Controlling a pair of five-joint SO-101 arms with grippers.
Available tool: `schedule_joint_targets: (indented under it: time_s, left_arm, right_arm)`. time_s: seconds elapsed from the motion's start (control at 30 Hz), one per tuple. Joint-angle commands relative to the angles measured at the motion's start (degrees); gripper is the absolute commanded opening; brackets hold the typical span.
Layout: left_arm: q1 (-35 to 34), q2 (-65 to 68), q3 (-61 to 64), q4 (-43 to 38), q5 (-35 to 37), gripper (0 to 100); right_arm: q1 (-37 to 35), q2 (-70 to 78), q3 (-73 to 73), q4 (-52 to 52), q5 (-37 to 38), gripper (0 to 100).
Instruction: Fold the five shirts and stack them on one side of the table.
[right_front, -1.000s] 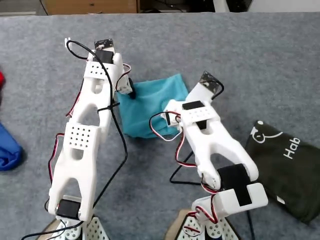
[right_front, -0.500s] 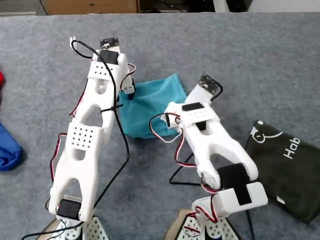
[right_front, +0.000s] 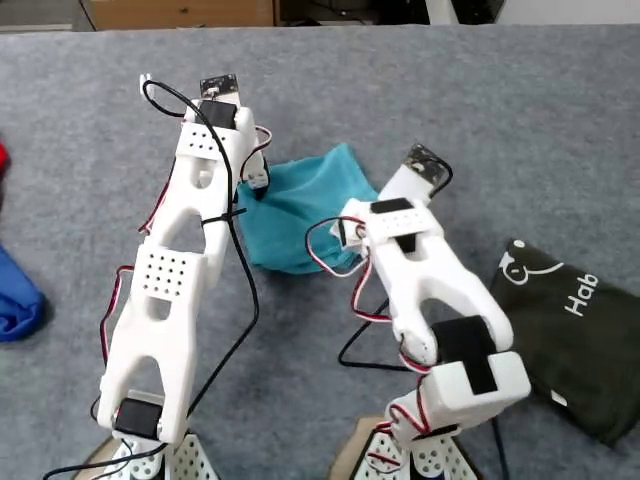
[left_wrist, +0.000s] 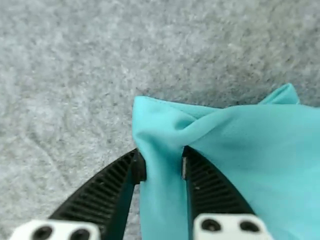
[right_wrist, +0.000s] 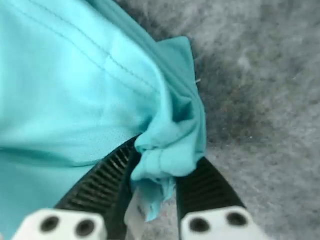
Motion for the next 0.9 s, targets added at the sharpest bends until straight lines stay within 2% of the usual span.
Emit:
schedule_joint_targets:
  time_s: [0.0, 0.13, 0.4, 0.53, 0.63, 0.87]
  left_arm:
    - [0.1, 0.1, -0.3, -0.6, 0.2, 8]
    - [0.0, 0.1, 0.0, -1.6, 0.2, 6]
    - [-0.4, -0.6, -0.7, -1.1, 0.2, 2]
    - [-0.1, -3.0, -9.0, 3.9, 0.5, 2]
    - [0.3, -4.3, -14.1, 4.3, 0.9, 2]
    - [0.4, -4.5, -16.5, 4.3, 2.2, 2]
  right_arm:
    - [-0.7, 0.6, -2.8, 0.0, 1.0, 0.6]
    - [-0.6, 0.6, -5.6, 3.9, 1.8, 0.5]
    - [-0.5, 0.5, -18.2, 18.5, 1.7, 0.5]
    - [-0.5, 0.5, -23.3, 23.3, 1.8, 0.5]
    - [-0.4, 0.5, -26.0, 25.3, 1.9, 0.5]
    - [-0.3, 0.5, -30.0, 29.3, 1.9, 0.5]
